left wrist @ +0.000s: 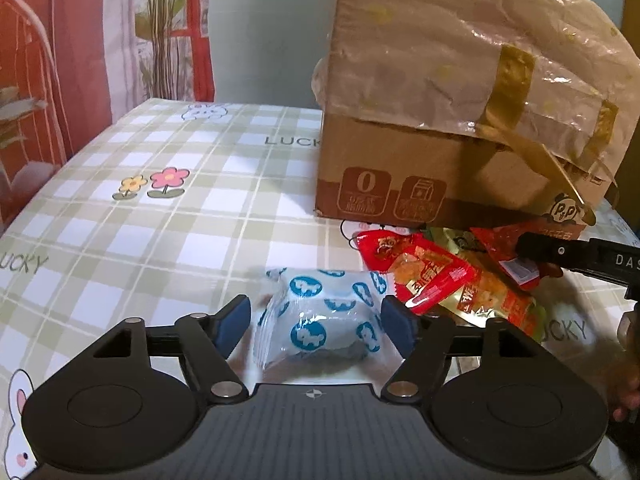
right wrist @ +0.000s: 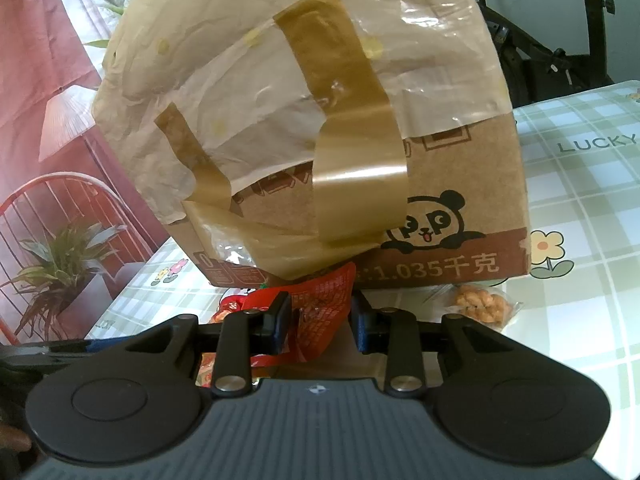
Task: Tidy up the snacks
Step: 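Grasp the blue-and-white wrapped bun with the left tool while the right tool holds the red bag, then lift the bun with the left tool while the right tool lifts the red bag over the box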
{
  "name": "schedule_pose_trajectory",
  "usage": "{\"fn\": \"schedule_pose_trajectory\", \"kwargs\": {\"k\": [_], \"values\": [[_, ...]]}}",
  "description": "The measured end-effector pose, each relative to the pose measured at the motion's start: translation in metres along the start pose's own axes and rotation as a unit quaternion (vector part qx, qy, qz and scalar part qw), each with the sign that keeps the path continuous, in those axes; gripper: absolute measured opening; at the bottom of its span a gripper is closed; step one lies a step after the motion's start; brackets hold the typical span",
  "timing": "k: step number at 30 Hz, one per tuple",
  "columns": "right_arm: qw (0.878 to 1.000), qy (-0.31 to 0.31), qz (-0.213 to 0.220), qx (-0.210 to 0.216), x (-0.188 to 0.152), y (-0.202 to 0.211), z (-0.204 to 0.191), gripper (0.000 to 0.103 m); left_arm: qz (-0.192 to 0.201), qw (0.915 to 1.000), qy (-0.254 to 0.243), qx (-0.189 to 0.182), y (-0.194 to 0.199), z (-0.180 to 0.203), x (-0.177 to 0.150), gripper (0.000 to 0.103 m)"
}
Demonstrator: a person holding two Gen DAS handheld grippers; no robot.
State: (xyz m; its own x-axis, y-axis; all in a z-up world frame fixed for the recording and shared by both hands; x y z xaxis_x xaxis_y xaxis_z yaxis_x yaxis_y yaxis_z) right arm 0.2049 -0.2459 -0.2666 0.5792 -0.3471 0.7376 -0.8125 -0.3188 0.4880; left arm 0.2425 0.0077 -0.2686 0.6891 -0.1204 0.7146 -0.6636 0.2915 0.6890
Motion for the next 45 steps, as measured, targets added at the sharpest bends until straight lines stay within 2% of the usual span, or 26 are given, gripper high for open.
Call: {"fn": "schedule_pose_trajectory", "kwargs": {"k": [7, 10, 13, 19, 24, 26, 36, 41, 45], "values": [[1.000, -0.004, -0.002, 0.001, 0.000, -0.001, 0.000, 0.033, -0.008, 0.9999, -0.003, -0.006, -0.007, 0.005, -0.005, 0.076], [1.000, -0.006, -0.002, 0.002, 0.000, -0.001, 0.000, 0.033, 0.000, 0.9999, -0.001, -0.011, -0.005, 0.005, -0.005, 0.061], [1.000, -0.005, -0.002, 0.002, 0.000, -0.001, 0.000, 0.033, 0.011, 0.9998, 0.007, -0.016, -0.001, 0.003, -0.002, 0.050], [1.000, -0.002, 0.003, 0.003, 0.000, 0.002, 0.000, 0.033, 0.024, 0.9995, 0.012, -0.015, 0.006, 0.003, 0.004, 0.050], [1.000, 0.003, 0.016, -0.013, 0.001, 0.012, -0.004, 0.033, 0.035, 0.9992, 0.006, -0.018, 0.015, 0.006, 0.009, 0.050], [1.000, 0.020, 0.006, -0.019, 0.001, 0.017, -0.010, 0.033, 0.038, 0.9990, 0.005, -0.023, 0.017, 0.008, 0.010, 0.050], [0.996, 0.089, -0.006, 0.015, -0.006, 0.036, -0.050, 0.033, 0.068, 0.9972, -0.004, -0.029, 0.040, 0.011, 0.017, 0.050], [0.991, 0.124, 0.011, 0.042, 0.005, 0.049, -0.077, 0.033, 0.099, 0.9947, 0.004, -0.029, 0.062, 0.001, 0.034, 0.050], [0.988, 0.136, 0.041, 0.067, 0.027, 0.066, -0.096, 0.033, 0.133, 0.9907, -0.002, -0.028, 0.083, 0.000, 0.057, 0.050]]}}
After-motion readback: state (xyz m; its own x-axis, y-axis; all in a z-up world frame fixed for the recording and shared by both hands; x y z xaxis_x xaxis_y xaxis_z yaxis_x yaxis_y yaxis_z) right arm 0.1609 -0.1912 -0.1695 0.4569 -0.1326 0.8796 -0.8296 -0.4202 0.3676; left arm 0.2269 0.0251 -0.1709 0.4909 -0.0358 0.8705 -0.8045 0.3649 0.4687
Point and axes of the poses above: each gripper's, at about its wrist camera, not at the fingertips, and y roughly against the way its jaws point, z to its right, x to its top, the point moved 4 cm from there along -y, roughly the way its jaws point, and after that the axes turned 4 degrees about -x, right-handed, at the moved point
